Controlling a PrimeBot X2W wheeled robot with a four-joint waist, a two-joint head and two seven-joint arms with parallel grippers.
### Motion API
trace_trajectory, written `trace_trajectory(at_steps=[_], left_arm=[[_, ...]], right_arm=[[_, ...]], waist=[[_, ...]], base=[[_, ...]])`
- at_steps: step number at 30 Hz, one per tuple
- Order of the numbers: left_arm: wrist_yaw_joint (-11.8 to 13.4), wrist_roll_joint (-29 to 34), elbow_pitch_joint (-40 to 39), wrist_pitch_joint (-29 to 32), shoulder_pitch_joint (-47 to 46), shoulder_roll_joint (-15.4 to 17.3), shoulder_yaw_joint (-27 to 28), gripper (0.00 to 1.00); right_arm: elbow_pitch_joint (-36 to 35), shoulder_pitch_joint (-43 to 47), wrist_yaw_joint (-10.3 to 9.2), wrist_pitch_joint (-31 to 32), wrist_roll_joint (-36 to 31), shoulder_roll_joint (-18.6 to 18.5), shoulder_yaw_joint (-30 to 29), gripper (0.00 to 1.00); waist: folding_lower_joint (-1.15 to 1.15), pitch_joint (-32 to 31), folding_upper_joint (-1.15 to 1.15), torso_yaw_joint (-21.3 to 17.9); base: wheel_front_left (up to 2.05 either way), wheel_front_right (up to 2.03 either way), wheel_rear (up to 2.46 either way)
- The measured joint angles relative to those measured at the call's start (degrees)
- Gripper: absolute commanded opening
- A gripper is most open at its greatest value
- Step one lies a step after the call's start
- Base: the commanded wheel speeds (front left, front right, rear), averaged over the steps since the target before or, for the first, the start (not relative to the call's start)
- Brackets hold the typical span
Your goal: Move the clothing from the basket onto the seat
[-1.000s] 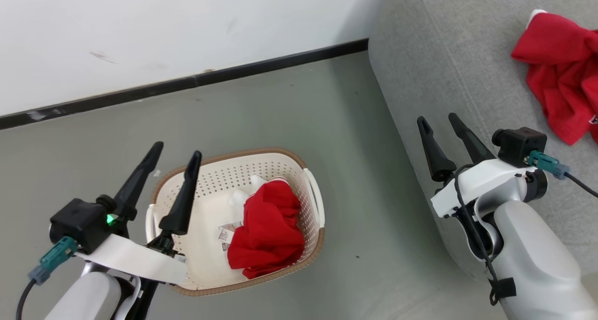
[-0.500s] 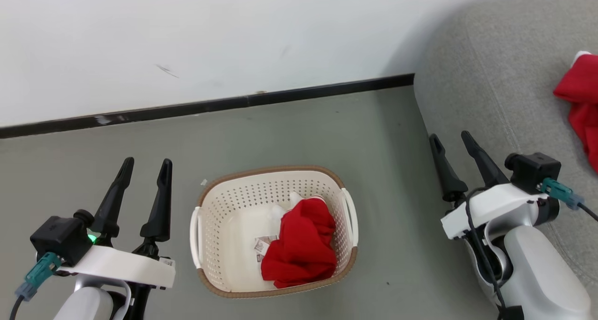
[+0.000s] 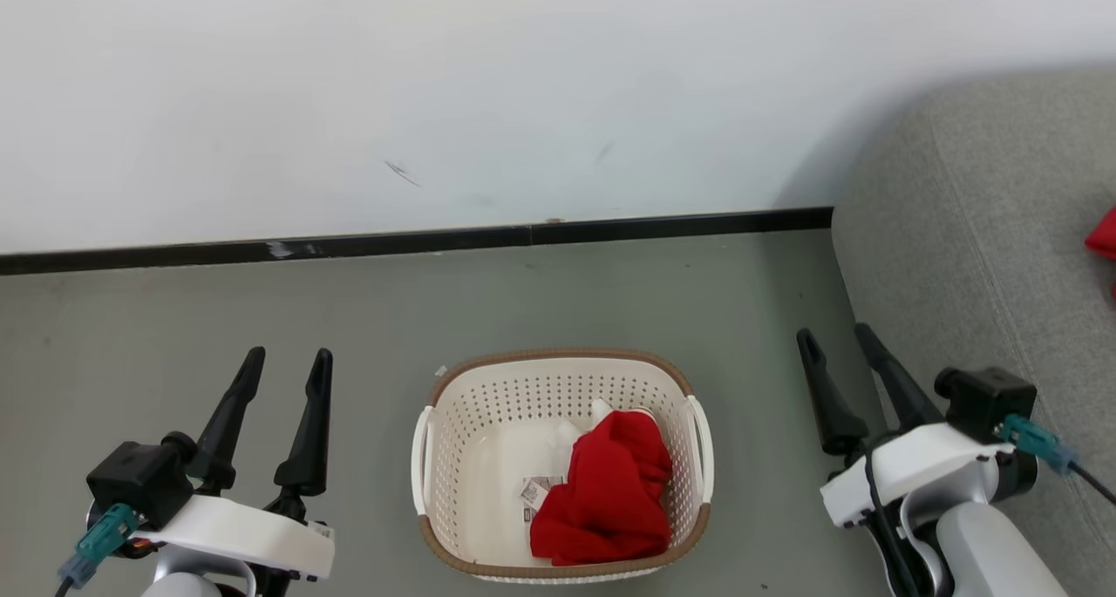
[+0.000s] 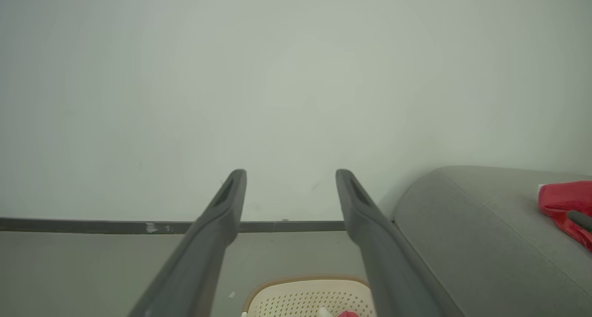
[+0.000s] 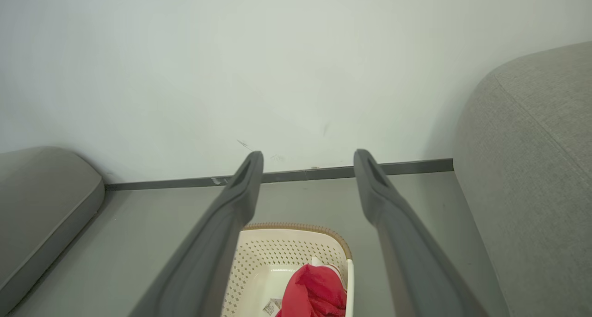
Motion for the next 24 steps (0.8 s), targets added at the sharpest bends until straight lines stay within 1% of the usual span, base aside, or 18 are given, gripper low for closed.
trace_trajectory(at_steps=[15, 17, 24], left_arm=[[-2.9, 1.1, 4.0, 0.0, 2.2, -1.6, -0.4, 1.00], [-3.0, 1.2, 4.1, 0.0, 2.4, -1.7, -0.4, 1.00], [-4.4, 2.3, 4.6, 0.0, 2.5, -2.1, -0.6, 1.00]], right_arm=[[-3.3, 7.9, 0.00, 0.0, -1.6, 0.5, -3.1, 1.00], [-3.9, 8.6, 0.00, 0.0, -1.9, 0.6, -3.1, 1.00], [-5.7, 9.9, 0.00, 0.0, -2.1, 0.8, -3.3, 1.00]], waist=[[0.00, -4.6, 0.00, 3.3], [0.00, -4.8, 0.00, 3.4], [0.00, -4.6, 0.00, 3.1]], base=[[0.00, 0.00, 0.00], [0.00, 0.00, 0.00], [0.00, 0.00, 0.00]])
